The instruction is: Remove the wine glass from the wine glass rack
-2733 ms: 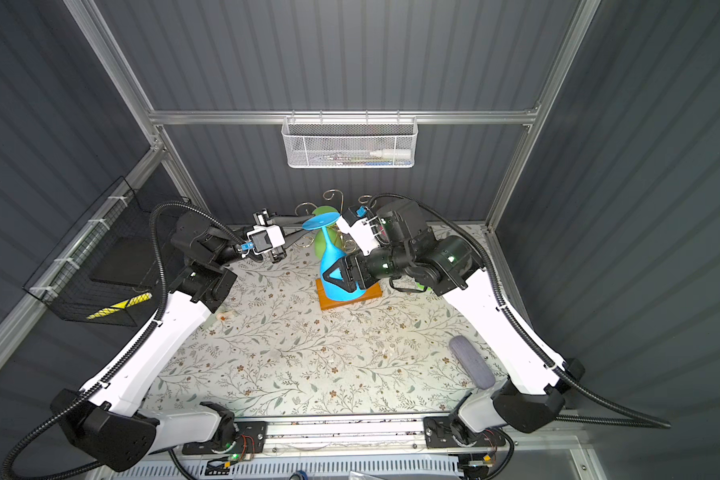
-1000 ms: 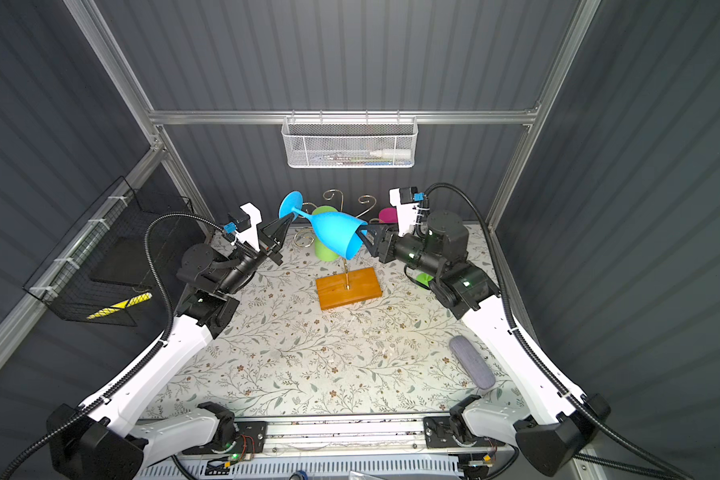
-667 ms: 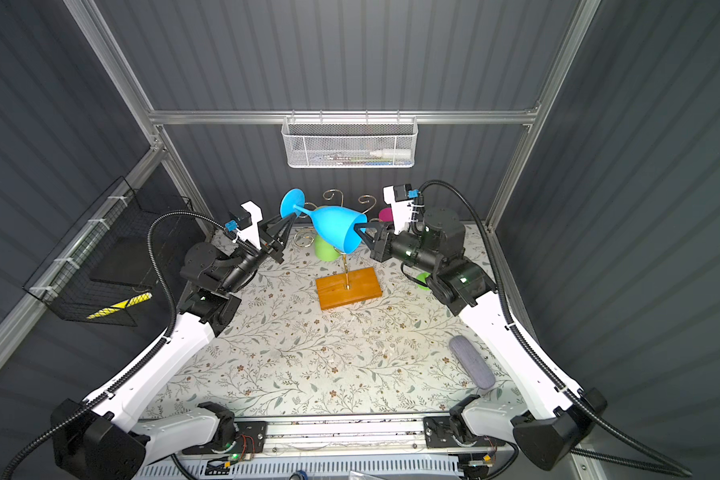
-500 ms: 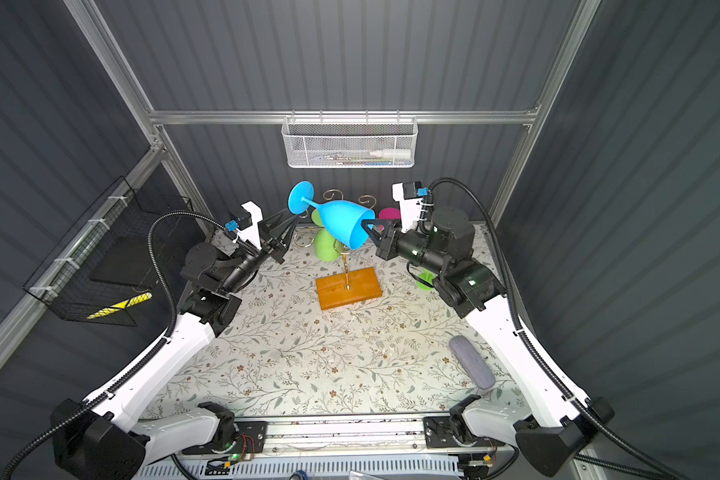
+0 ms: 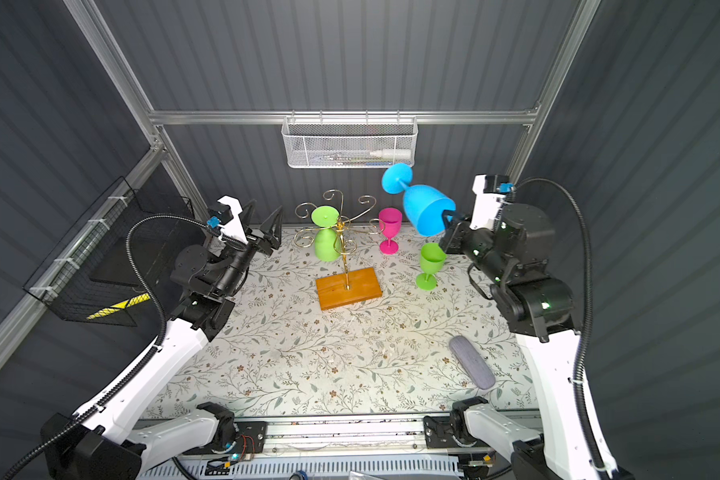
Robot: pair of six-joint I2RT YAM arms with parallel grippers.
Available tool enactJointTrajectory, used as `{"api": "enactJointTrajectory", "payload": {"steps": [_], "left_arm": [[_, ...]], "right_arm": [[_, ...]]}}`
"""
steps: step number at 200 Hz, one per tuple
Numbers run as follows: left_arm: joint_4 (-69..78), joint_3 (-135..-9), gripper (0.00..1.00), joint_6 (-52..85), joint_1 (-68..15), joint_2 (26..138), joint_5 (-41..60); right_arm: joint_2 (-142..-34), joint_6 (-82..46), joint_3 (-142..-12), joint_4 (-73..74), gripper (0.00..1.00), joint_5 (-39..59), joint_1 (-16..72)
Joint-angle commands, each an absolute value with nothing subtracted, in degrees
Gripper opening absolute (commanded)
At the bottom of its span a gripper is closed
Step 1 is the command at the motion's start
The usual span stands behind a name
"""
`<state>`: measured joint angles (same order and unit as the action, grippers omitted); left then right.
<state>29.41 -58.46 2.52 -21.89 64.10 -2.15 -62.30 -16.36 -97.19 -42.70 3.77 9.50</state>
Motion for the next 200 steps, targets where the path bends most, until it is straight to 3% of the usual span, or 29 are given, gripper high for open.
{"api": "enactJointTrajectory", "payload": {"steps": [1,22,79,136,200], "left_arm": [[21.97,-60.64,0.78,10.63,-17.82,64.32,-10.26],[19.6,-60.91,0.8,17.24,-14.31,65.01,-8.84],[12.21,-64.77,0.81,19.86,-12.03,67.61,-5.5],[8.51,-67.24,0.8,22.99,-8.92,69.07,0.46],[6.59,-69.08,0.8,23.13,-8.0,70.12,3.66]], "right_arm": [[-65.37,-9.66,-99.38,-58.28,0.0,-4.58,4.92],[-68.37,-7.85,-98.16,-61.1,0.0,-3.73,-1.0],[-79.73,-4.52,-96.93,-63.02,0.0,-4.82,-10.08],[-91.86,-3.08,-97.6,-66.95,0.0,-9.11,-10.74],[-99.9,-3.08,-100.38,-69.36,0.0,-6.54,-10.73]]}}
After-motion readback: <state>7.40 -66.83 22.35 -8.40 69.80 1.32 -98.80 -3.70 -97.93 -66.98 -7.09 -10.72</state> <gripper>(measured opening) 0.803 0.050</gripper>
